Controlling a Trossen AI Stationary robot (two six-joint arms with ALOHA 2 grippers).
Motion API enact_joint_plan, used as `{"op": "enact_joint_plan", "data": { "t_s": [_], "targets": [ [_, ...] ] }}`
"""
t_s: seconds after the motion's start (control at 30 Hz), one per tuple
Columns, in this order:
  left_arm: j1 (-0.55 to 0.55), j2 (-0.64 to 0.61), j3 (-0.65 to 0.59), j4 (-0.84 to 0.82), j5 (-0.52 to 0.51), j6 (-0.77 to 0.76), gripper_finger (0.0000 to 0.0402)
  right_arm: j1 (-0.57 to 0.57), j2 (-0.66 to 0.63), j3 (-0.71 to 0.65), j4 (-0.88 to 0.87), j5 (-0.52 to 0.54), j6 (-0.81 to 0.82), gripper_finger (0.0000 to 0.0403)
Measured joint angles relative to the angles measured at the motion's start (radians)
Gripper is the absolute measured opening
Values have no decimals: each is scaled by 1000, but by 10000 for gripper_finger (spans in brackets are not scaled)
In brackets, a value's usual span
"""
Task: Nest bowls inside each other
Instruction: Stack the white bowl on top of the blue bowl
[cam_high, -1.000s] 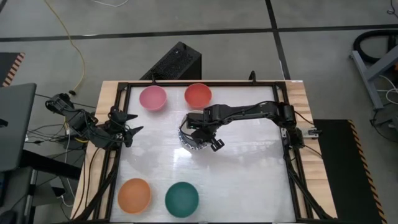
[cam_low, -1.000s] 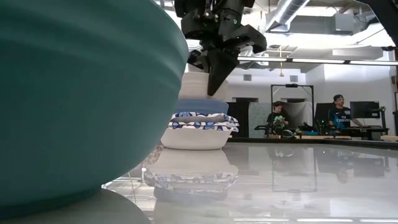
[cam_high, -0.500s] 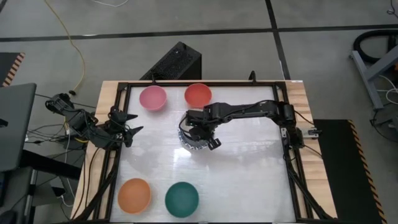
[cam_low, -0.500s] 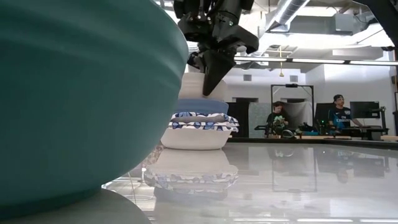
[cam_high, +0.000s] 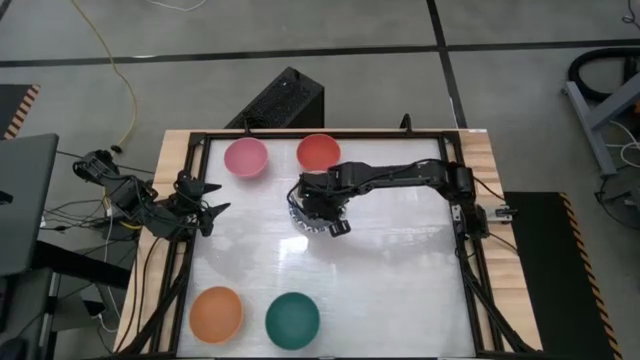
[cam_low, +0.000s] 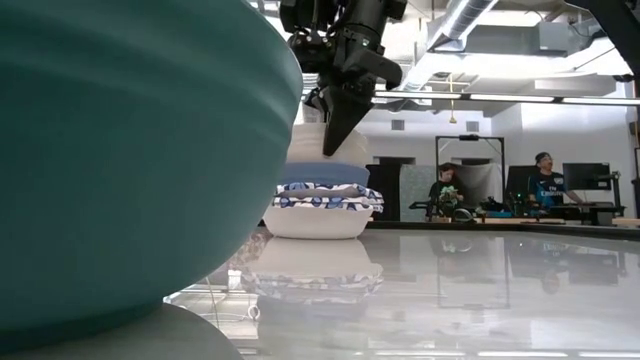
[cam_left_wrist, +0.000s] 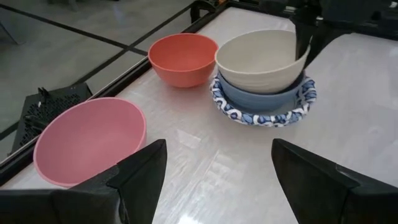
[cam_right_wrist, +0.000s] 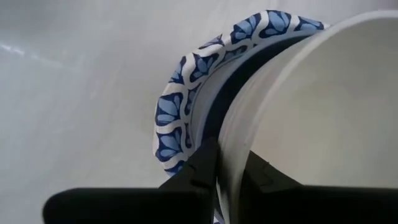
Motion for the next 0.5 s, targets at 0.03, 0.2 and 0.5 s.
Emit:
{"op": "enact_joint_plan", "data": {
  "t_s": [0.03,0.2,0.5],
  "targets": [
    [0,0,0,0,0,0,279,0,0,0,0,2,0,56],
    [0,0,0,0,0,0,279,2,0,0,1,1,6,58],
    [0,0,0,0,0,0,279,1,0,0,4,0,51,118]
  ]
}}
